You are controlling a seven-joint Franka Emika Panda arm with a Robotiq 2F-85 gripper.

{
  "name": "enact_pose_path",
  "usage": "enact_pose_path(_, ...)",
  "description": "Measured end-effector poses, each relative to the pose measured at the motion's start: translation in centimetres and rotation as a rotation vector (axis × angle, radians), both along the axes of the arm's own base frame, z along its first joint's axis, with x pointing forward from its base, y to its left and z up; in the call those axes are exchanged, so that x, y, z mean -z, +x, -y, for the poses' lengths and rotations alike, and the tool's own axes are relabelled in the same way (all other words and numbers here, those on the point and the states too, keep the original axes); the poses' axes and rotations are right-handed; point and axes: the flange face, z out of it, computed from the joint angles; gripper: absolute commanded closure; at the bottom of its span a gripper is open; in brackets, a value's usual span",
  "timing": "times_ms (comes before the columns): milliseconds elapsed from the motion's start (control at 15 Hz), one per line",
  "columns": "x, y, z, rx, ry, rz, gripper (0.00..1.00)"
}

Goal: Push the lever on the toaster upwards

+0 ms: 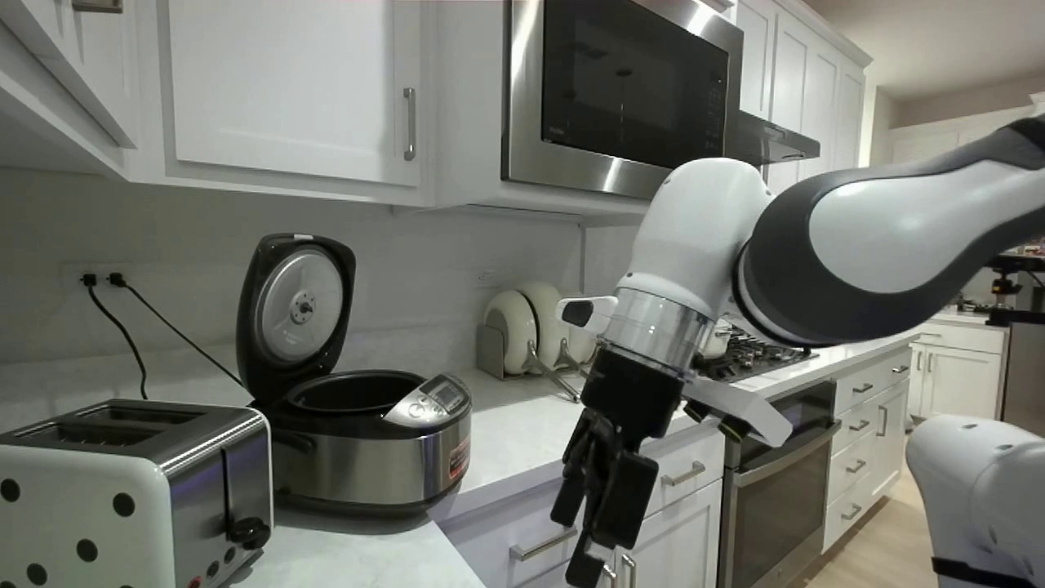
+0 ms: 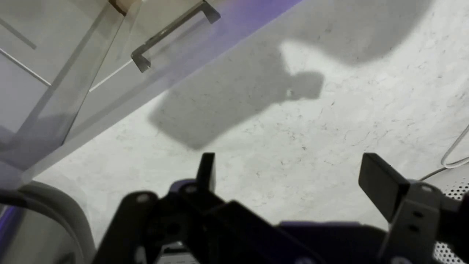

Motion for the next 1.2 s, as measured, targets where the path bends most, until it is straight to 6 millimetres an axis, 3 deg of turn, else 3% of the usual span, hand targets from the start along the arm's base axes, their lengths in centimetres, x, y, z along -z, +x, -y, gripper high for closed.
enact_pose_path(400,1.4,0.9,-5.2,-0.071,0.013,0.071,0.00)
enact_pose_path(933,1.9,5.5,-12.4,-0.137,-0.025,0.112,0.00)
enact_pose_path(1200,2.7,8.2,-15.4,-0.089,-0.041,0.110,0.00)
